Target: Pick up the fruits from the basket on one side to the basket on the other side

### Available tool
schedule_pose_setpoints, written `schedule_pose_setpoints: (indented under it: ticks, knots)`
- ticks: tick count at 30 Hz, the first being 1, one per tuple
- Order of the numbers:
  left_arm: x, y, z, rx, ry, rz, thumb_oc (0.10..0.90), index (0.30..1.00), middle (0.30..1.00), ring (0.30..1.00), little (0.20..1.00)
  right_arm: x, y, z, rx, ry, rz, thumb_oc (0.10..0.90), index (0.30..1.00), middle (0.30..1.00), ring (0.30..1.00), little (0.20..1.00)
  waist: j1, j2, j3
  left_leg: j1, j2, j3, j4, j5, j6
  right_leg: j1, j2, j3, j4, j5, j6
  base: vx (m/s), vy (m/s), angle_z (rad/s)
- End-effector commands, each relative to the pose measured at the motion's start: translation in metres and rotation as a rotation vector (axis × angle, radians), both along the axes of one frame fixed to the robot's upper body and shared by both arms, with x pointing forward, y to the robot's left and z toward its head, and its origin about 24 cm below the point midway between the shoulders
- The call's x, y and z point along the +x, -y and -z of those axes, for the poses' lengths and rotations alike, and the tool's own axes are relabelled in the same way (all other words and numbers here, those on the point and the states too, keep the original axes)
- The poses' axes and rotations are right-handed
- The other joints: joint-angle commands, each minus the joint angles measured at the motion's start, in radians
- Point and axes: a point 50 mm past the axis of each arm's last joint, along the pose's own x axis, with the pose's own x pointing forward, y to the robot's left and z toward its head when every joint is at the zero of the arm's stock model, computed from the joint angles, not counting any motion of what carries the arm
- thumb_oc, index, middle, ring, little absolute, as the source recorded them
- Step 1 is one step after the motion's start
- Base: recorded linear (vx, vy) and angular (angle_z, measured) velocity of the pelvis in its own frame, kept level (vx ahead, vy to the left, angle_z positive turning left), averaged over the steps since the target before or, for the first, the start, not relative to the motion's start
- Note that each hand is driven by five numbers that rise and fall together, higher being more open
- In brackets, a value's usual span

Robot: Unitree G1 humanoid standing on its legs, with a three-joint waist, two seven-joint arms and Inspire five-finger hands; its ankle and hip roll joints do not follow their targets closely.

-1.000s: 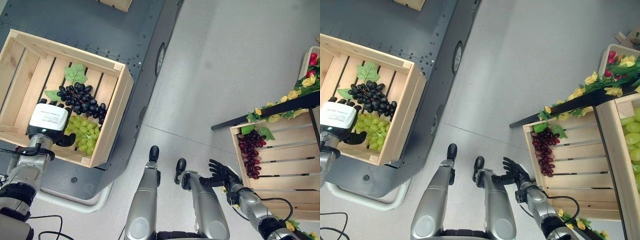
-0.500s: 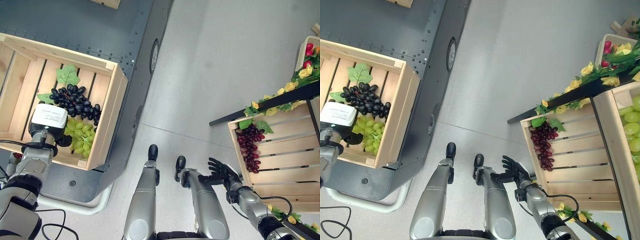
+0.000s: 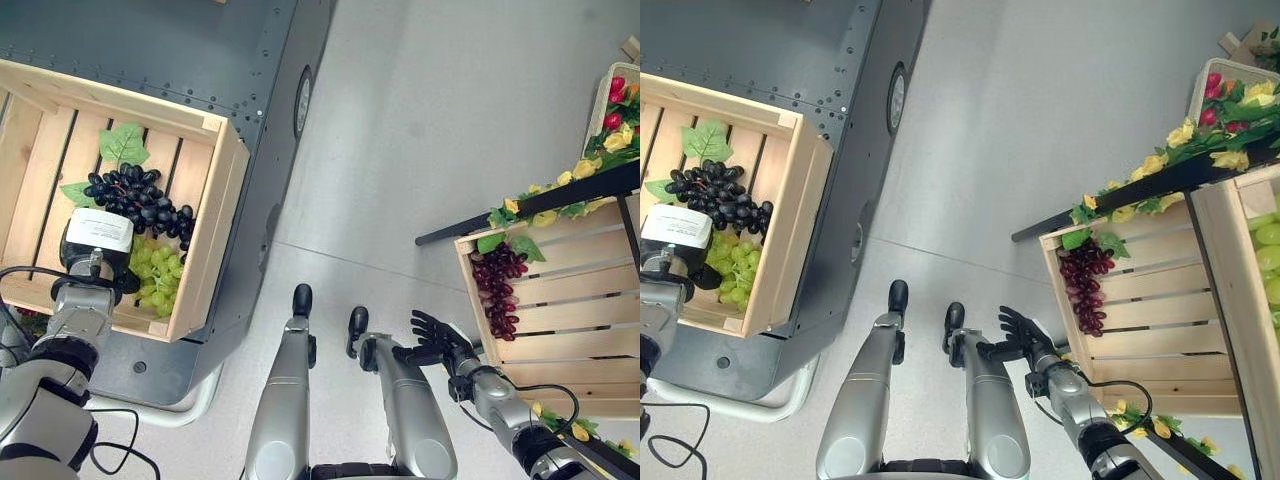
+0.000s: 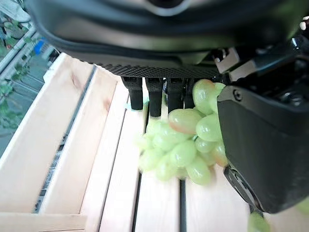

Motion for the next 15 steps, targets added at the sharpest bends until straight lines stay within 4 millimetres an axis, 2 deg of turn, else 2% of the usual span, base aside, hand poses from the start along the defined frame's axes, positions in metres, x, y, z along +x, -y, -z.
schedule_pose_setpoints:
  ticks: [1,8,15]
  knots:
    - [0.01,0.005,-0.018,-0.083,0.127,-0.003,0.4,0.3,0.3,0.3,0.3,-0.008,0.003,-0.002,-0.023,0.024,-0.004,0.8,0.9,0.9,0.9,0.9,-0.008,-0.005,-0.013,0.022,-0.053,0.09,0.031,-0.107,0.018,0.046,0.025,-0.012,-0.1,0.073,0.038,0.0,0.0,0.0]
    - [0.006,0.0,-0.02,-0.107,0.187,-0.019,0.4,0.3,0.3,0.3,0.3,-0.011,0.001,-0.001,-0.006,0.026,-0.008,0.8,0.9,0.9,0.9,0.9,-0.002,-0.012,-0.013,0.077,-0.058,0.076,-0.014,-0.102,0.026,0.088,0.027,-0.006,-0.136,0.084,0.047,-0.01,-0.033,0.01]
    - [-0.01,-0.011,-0.018,-0.112,0.244,-0.022,0.4,0.3,0.3,0.3,0.3,-0.013,0.002,0.001,0.0,0.024,-0.004,0.8,0.9,0.9,0.9,0.9,0.02,0.009,-0.013,0.236,-0.078,0.048,-0.091,-0.096,0.03,0.237,0.015,0.0,-0.207,0.083,0.053,0.01,-0.05,0.01]
